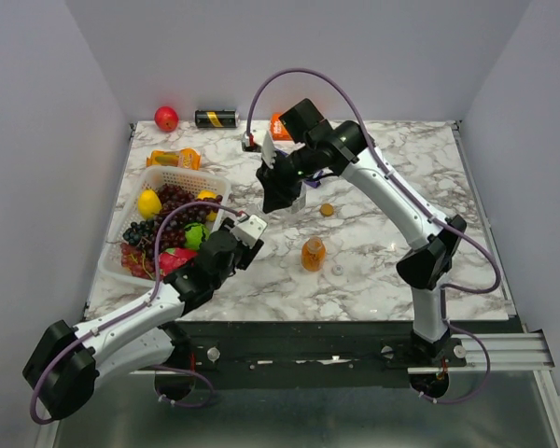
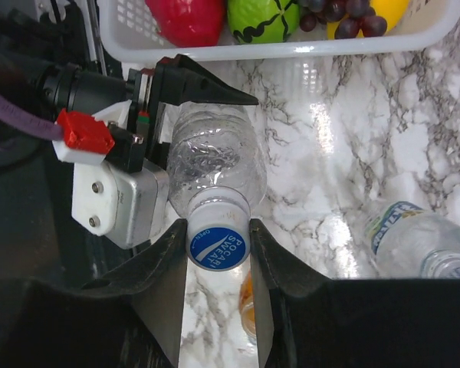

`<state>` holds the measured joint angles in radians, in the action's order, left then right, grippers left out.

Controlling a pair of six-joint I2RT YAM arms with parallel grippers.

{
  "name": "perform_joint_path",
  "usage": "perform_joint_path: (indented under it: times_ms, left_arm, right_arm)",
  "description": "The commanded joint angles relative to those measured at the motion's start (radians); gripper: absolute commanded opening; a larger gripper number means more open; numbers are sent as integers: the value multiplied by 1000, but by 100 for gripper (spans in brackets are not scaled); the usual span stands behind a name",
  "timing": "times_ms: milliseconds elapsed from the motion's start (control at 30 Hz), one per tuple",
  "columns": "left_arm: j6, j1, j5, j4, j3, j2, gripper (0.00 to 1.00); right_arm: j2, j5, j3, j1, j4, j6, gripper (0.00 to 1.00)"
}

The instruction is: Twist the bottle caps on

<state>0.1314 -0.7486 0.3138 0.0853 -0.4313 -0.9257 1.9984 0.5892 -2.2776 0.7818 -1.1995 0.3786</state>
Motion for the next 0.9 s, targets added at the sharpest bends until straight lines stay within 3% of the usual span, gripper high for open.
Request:
perform_joint_path:
  times_ms: [0,133,233,267,300,400,467,600,633,667,867]
  left_arm:
    - [-127,9,156,125,-110,-1,0]
    - [-171,12,128,70,-112,-24,0]
    - [-168,14,56,44,-89,-33,0]
    - [-153,15,-2,38,-81,-39,0]
    - [-138,15,-33,37,-73,-44,0]
    - [-99,17,-129,22,-63,-73,0]
    - [-87,18,-174,5,-70,-93,0]
    - [-23,26,-312,4,-78,-104,0]
    - [-4,31,-425,-2,-86,-104,0]
    - [17,37,-480,-16,-92,-104,0]
    - [238,40,-772,-134,-139,-76,0]
  right_arm:
    - [53,80,7,27,-169,-240,22]
    - [89,31,-43,25,-167,-293,19]
    - [97,30,-131,14,-179,-250,39]
    - [77,47,-149,7,-178,-212,60]
    - [65,119,-184,-2,-176,-186,67]
    - [-33,207,-209,-45,-146,-127,79]
    - [-108,233,-136,-61,-108,-48,86]
    - [-315,242,104,-59,-29,182,90]
    - [-372,245,142,-59,-37,253,89]
    - [-398,245,218,-58,-54,408,86]
    - [-547,118,447,-23,-81,877,77]
